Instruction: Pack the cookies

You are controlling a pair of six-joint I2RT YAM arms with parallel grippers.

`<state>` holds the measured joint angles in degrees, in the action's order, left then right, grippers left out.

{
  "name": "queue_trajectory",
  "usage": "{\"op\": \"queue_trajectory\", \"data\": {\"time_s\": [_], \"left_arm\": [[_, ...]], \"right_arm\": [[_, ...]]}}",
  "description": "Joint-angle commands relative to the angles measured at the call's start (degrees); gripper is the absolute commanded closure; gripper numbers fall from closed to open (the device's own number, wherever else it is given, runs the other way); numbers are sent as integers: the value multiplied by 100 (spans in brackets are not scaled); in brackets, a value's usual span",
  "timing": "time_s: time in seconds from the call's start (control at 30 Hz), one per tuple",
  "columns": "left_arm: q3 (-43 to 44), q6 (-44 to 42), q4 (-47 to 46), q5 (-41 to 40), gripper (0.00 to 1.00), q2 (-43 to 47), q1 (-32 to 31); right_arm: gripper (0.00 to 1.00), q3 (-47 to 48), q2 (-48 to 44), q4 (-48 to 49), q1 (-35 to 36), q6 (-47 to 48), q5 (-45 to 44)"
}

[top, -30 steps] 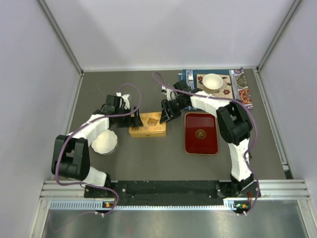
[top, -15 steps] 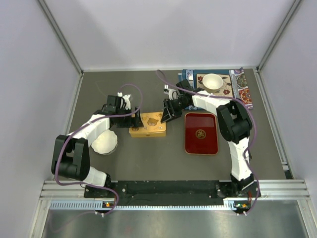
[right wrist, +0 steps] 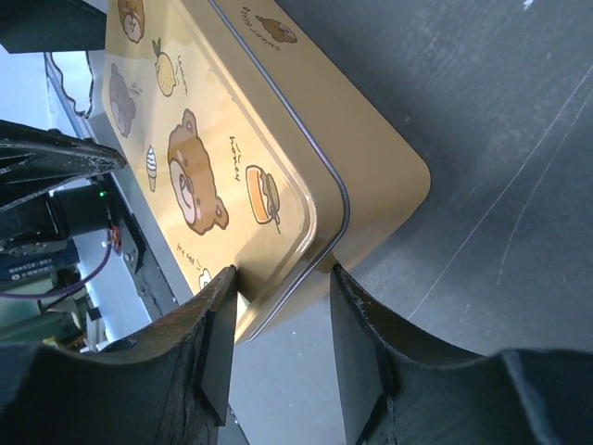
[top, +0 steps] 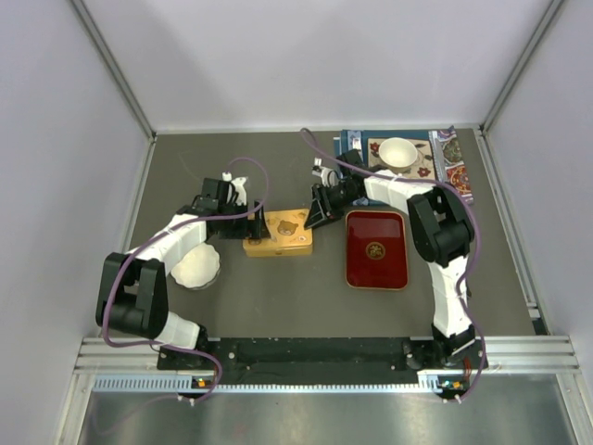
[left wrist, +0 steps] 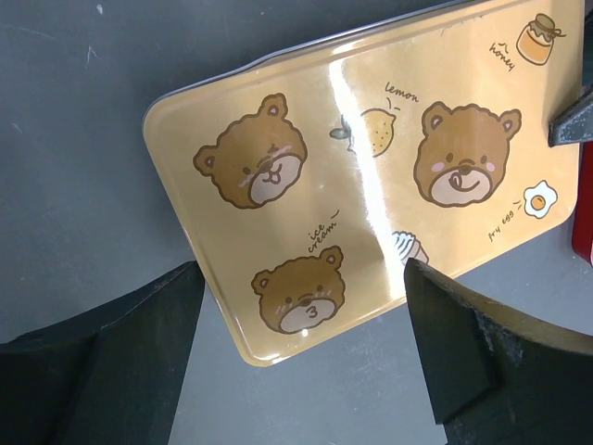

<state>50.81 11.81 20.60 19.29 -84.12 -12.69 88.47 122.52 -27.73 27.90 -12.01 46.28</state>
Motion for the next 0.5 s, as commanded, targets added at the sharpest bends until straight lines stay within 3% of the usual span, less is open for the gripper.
{"op": "queue_trajectory", "data": {"time_s": [0.0, 0.47], "left_arm": [[96, 58, -601, 874, 7, 168, -164], [237, -30, -460, 515, 4, 281, -392]], "right_arm": [[100, -295, 308, 30, -92, 208, -454], [100, -462, 404, 39, -153, 208, -541]]}}
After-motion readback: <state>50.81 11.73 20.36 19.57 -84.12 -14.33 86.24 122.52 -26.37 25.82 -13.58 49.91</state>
